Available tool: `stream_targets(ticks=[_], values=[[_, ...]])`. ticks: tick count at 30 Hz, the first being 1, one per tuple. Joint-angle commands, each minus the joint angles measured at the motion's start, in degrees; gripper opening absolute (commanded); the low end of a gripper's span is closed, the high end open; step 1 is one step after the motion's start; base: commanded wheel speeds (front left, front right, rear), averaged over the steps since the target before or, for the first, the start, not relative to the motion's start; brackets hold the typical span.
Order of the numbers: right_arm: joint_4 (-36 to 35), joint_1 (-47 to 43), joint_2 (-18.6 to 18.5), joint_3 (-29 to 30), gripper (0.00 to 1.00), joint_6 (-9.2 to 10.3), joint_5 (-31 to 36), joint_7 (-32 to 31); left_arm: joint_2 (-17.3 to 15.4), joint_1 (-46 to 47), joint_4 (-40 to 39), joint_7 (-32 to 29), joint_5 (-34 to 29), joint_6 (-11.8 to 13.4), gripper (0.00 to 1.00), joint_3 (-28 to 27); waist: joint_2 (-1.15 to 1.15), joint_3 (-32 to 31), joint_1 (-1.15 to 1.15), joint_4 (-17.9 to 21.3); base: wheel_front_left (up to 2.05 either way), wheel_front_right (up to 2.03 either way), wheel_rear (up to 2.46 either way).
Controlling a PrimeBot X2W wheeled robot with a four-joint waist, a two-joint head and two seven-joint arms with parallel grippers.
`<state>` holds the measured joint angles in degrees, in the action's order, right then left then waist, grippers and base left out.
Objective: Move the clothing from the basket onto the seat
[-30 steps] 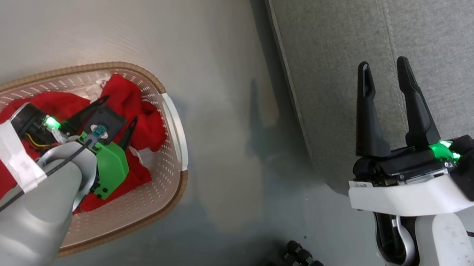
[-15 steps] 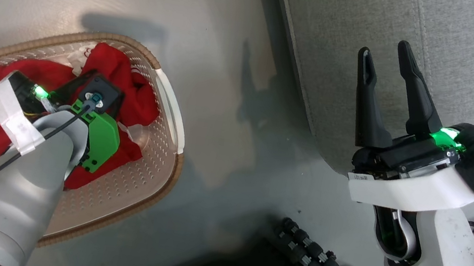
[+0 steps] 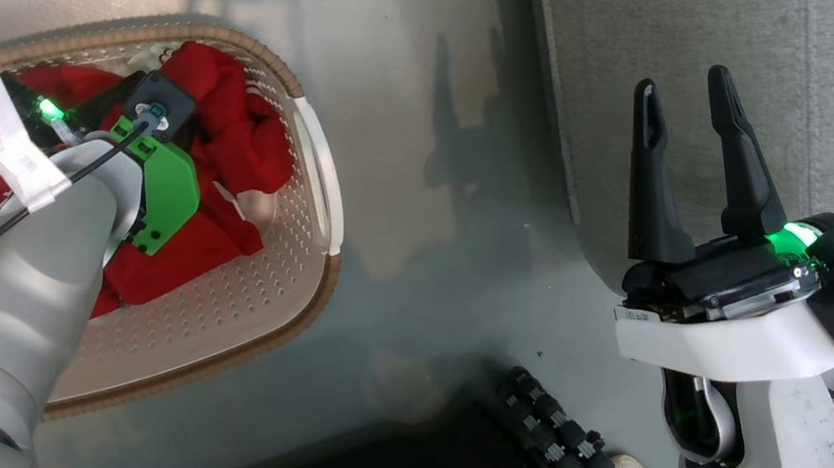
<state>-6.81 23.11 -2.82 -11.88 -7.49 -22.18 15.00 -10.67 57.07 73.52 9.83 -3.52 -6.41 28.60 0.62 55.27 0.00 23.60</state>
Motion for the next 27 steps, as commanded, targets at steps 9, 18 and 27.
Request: stream_targets(ticks=[9, 18, 27], values=[[-1.4, -1.5, -0.1, -0.2, 1.00, 0.00, 3.4, 0.3, 2.4, 2.2, 0.2, 0.1, 3.2, -1.1, 1.00, 2.6, -0.62, 2.7, 0.00, -4.0, 0.12, 0.12, 0.12], [-2.0, -2.4, -0.1, 0.1, 1.00, 0.00, 5.4, 0.3, 3.2, 3.1, 0.3, 1.3, 8.9, -1.1, 0.00, 11.4, -0.62, 3.4, 0.00, -6.1, 0.04, 0.04, 0.04], [-1.3, -1.1, -0.1, 0.0, 1.00, 0.00, 5.9, 0.3, 4.0, 2.9, -0.2, 2.7, 13.9, -1.1, 0.00, 15.5, -0.62, 1.9, 0.00, -6.5, 0.00, 0.00, 0.00]])
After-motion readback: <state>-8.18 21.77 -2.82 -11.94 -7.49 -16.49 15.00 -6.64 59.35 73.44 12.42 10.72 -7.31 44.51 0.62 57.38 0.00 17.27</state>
